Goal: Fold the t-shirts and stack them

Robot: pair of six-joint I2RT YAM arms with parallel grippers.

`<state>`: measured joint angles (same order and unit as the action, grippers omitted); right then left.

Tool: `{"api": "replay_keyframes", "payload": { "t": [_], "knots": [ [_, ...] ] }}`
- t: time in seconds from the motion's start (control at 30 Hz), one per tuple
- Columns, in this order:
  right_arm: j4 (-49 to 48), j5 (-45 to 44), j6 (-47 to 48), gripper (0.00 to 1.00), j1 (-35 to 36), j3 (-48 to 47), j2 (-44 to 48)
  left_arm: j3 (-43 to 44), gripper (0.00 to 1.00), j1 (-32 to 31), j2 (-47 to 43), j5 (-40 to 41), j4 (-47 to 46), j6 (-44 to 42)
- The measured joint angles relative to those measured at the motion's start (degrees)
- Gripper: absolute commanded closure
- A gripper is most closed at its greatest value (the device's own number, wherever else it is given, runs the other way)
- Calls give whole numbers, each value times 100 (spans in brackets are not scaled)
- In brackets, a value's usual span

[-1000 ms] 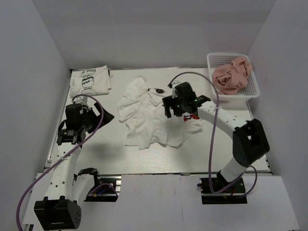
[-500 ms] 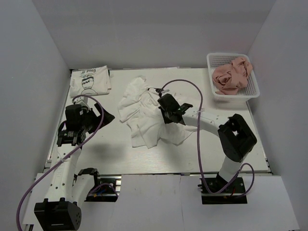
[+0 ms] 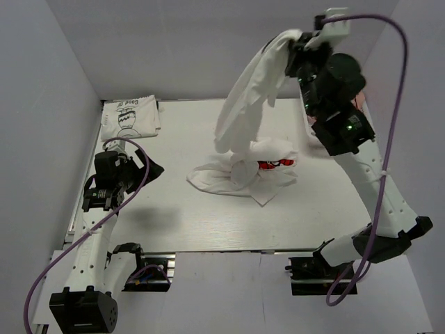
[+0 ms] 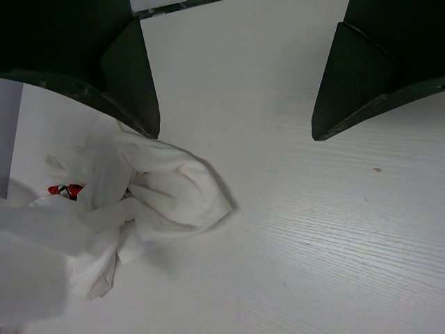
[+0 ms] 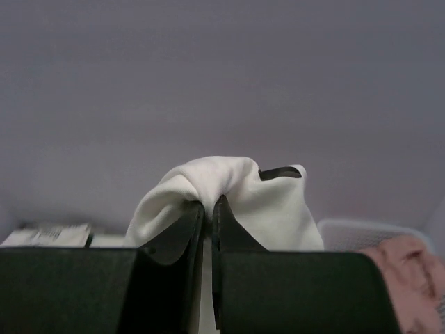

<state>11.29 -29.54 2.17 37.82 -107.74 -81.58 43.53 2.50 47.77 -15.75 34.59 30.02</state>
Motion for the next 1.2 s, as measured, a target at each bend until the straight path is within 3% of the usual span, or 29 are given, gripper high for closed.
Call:
{"api": "replay_keyframes", "payload": {
  "t": [0.2, 0.53, 0.77, 1.0, 1.03, 1.07, 1.1, 1.2],
  "knots": [
    [-839, -774, 1290, 100, -590, -1589, -584, 0, 0, 0, 0, 76, 35, 0],
    [-2671, -1515, 2962, 100, -2037, -2236, -2286, 0, 0, 0, 127, 168, 116, 0],
    [-2848, -1346, 2857, 100, -2959, -2015, -3038, 0, 0, 0, 210, 321, 181, 2],
    [-2328, -1687, 1655, 100, -3532, -715, -3209, 0, 0, 0, 498, 444, 203, 2],
    [-1932, -1672, 1318, 92, -3637, -684, -3346, 2, 0, 0, 551, 470, 223, 0],
    [-1432, -1574, 894, 46, -3711, -741, -3532, 2, 0, 0, 614, 492, 238, 0],
    [-833, -1416, 461, 10, -3788, -892, -3720, 7, 0, 0, 673, 490, 245, 0],
    [636, -319, -404, 10, -4035, -1255, -4116, 13, 0, -2, 957, 372, 173, 24]
  ]
}}
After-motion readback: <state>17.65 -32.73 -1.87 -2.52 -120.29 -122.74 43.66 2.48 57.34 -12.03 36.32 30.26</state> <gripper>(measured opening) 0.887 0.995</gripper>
